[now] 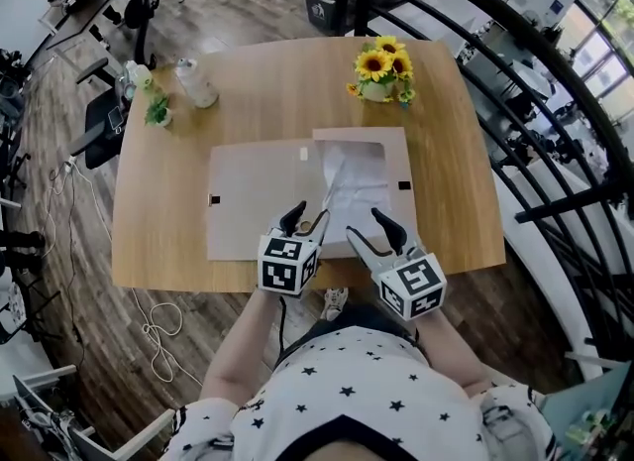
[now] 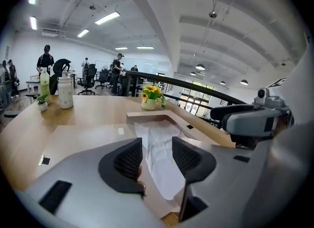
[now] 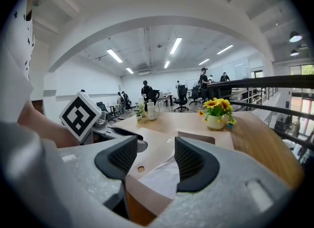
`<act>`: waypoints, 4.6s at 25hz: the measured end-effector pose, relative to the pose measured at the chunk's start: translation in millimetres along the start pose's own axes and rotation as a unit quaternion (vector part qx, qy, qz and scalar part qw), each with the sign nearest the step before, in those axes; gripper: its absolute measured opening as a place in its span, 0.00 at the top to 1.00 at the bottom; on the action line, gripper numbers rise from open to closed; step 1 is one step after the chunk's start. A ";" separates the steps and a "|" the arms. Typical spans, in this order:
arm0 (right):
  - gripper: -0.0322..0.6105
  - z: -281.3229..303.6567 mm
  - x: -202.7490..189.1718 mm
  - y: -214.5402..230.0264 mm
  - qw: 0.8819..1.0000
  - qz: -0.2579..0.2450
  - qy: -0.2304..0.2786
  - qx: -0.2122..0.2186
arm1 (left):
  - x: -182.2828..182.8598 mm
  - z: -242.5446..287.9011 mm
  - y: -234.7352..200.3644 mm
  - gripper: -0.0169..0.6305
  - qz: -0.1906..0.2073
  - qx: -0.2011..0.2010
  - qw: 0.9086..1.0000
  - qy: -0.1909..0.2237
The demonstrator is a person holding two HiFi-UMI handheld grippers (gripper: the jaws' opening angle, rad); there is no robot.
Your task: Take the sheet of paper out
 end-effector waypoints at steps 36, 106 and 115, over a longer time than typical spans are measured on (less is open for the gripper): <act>0.61 31.9 -20.7 54.1 0.999 0.038 -0.037 -0.005 | -33.5 140.1 -16.0 0.81 0.071 0.032 0.982 -0.170; 0.94 -204.8 -90.3 -208.8 0.993 -0.053 0.065 -0.077 | -113.2 -279.7 89.9 0.97 -0.016 0.097 0.983 0.152; 0.94 -234.7 -104.7 -241.4 0.993 -0.052 0.069 -0.074 | -152.5 -342.0 109.2 0.97 -0.044 0.100 0.980 0.166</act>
Point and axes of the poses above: the fingertips, and each gripper's own axes: z forward along the fingers, y to its right, x out of its top, the point moved 3 cm from there along -z, backward along the fingers, and after that the axes turned 5 degrees about x, right-handed, at the moved point
